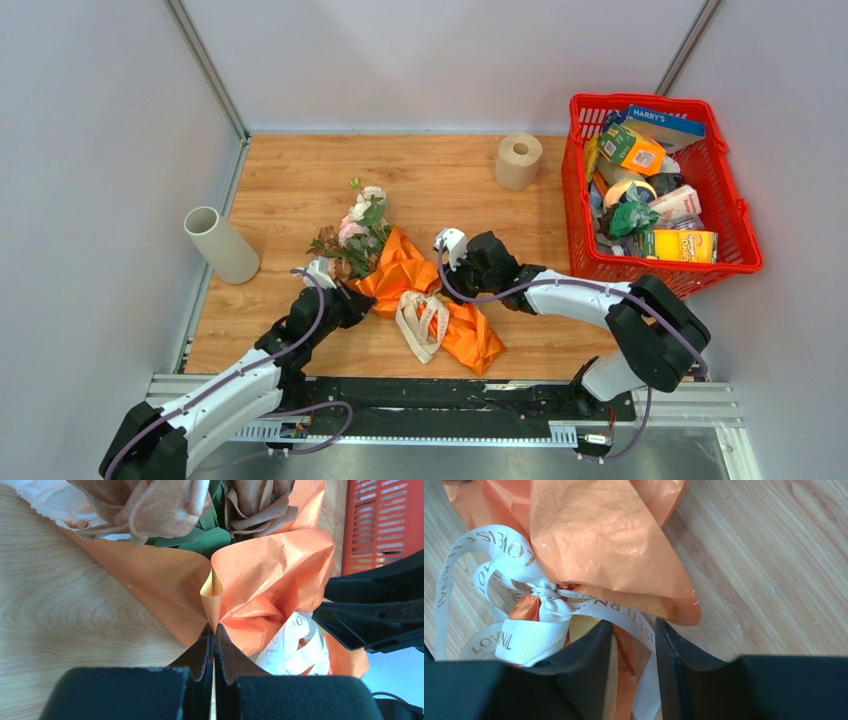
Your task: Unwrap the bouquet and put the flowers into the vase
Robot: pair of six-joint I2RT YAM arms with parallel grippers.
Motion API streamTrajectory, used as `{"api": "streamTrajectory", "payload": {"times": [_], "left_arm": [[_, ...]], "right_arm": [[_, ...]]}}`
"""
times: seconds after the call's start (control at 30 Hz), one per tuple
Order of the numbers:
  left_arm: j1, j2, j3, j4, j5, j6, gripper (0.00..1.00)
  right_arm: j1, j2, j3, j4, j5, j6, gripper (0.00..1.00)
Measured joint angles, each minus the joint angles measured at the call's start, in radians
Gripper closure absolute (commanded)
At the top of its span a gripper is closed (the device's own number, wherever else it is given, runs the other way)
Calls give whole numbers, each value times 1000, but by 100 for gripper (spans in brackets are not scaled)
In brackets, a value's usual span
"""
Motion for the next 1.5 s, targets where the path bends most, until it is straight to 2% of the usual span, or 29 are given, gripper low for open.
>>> {"api": "streamTrajectory", "payload": {"times": [0.1, 0.13, 0.57, 1.03, 1.17, 1.27, 1.5], "left_arm": [[0, 0, 0, 7, 3, -2, 100], [0, 0, 0, 8, 4, -2, 100], [-5, -9, 0, 14, -5, -15, 100], [-6, 36, 32, -39, -42, -13, 100], [-6, 42, 34, -40, -44, -12, 100], [-6, 53, 46, -50, -50, -9, 100], [-6, 88, 81, -73, -83, 1, 100]], "right_arm": [[0, 2, -23, 34, 2, 1, 97], [1, 0, -25, 38, 6, -1, 100], [13, -290, -83, 115, 179, 14, 100], [10, -274, -63, 153, 468, 90, 100], [-8, -239, 19, 143, 624, 119, 100], [-71, -187, 156, 129, 716, 143, 100], [-233, -97, 434, 130, 819, 187, 100]]}}
